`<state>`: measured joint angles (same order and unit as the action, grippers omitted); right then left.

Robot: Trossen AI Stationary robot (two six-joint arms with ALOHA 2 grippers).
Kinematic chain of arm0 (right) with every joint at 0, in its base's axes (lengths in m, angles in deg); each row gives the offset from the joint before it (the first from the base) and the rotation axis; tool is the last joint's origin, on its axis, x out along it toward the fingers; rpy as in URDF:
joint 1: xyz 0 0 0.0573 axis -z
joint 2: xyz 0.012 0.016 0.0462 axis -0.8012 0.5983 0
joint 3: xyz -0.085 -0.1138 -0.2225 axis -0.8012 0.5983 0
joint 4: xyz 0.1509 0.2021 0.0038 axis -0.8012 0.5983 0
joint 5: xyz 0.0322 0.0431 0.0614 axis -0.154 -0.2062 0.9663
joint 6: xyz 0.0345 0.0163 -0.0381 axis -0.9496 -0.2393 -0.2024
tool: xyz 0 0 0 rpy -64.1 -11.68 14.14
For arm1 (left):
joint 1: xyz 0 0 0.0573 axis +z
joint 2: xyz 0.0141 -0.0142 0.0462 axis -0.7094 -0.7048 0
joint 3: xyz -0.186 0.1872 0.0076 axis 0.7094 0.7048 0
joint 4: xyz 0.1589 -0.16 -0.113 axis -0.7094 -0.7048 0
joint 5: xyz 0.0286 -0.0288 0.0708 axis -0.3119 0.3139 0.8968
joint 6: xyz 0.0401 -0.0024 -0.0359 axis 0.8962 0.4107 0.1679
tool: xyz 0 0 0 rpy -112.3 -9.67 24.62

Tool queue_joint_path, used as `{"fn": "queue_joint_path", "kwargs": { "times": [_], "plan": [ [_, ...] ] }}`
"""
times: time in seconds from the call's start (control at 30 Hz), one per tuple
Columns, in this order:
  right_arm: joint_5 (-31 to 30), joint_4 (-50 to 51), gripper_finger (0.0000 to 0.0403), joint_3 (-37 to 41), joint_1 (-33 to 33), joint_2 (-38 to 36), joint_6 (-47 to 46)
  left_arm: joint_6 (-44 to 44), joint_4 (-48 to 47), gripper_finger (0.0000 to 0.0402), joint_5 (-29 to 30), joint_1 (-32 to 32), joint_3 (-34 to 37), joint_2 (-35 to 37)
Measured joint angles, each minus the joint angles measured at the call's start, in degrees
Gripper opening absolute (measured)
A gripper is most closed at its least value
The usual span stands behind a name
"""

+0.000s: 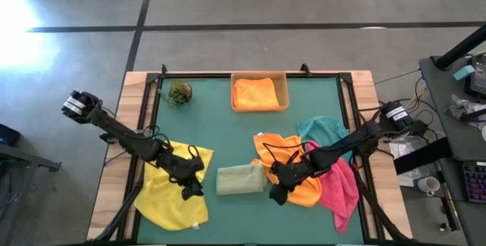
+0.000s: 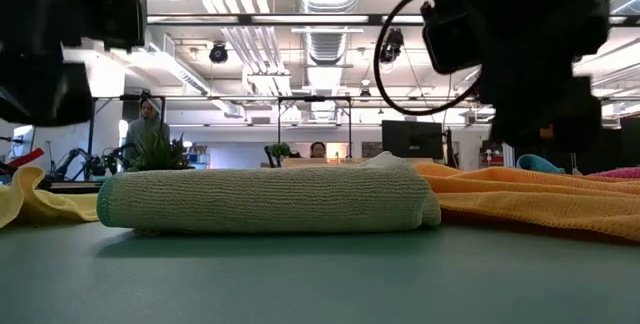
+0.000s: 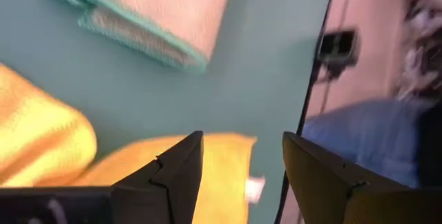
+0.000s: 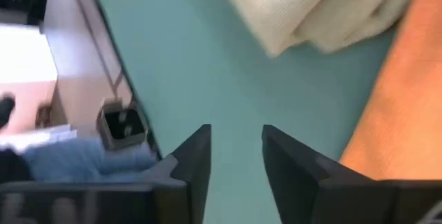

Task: Fold microfiber towels
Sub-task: Put the folded light green towel into the orange bin

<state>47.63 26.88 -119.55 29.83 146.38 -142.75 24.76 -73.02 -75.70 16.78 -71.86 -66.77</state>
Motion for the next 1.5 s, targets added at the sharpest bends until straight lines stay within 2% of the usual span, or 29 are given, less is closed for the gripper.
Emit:
{"fn": "queue_joint_path", "kwargs": {
  "times": [0.17,0.27,0.53,0.67,1.03,1.3,1.5],
  "plan": [
    [-7.15,-1.12,0.0176,0.02,0.21,1.04,-4.5,-6.53,13.67,0.0183,4.85,0.05,7.05,1.0],
    [-8.48,-3.19,0.0199,0.02,0.81,2.24,-6.53,-9.12,19.17,0.0183,6.18,0.05,9.92,0.23],
    [-9.47,-8.97,0.0239,0.02,1.55,7.35,-10.65,-10.4,23.93,0.0183,8.21,0.16,11.3,-3.55],
    [-8.16,-12.86,0.0244,0.02,1.48,8.49,-10.72,-10.85,26.42,0.0183,8.3,0.29,10.97,-5.53],
    [-8.12,-12.51,0.0235,0.04,1.31,6.77,-13.62,-23.57,26.54,0.0183,10.8,0.31,10.81,-12.46],
    [-8.14,-5.96,0.0236,0.08,1.25,6.77,-16.85,-23.8,35.63,0.0183,11.53,0.33,10.59,-16.83],
    [-11.22,-5.77,0.0237,0.07,1.19,6.77,-16.23,-26.1,36.45,0.0183,12.02,0.42,10.39,-18.98]
  ]
}}
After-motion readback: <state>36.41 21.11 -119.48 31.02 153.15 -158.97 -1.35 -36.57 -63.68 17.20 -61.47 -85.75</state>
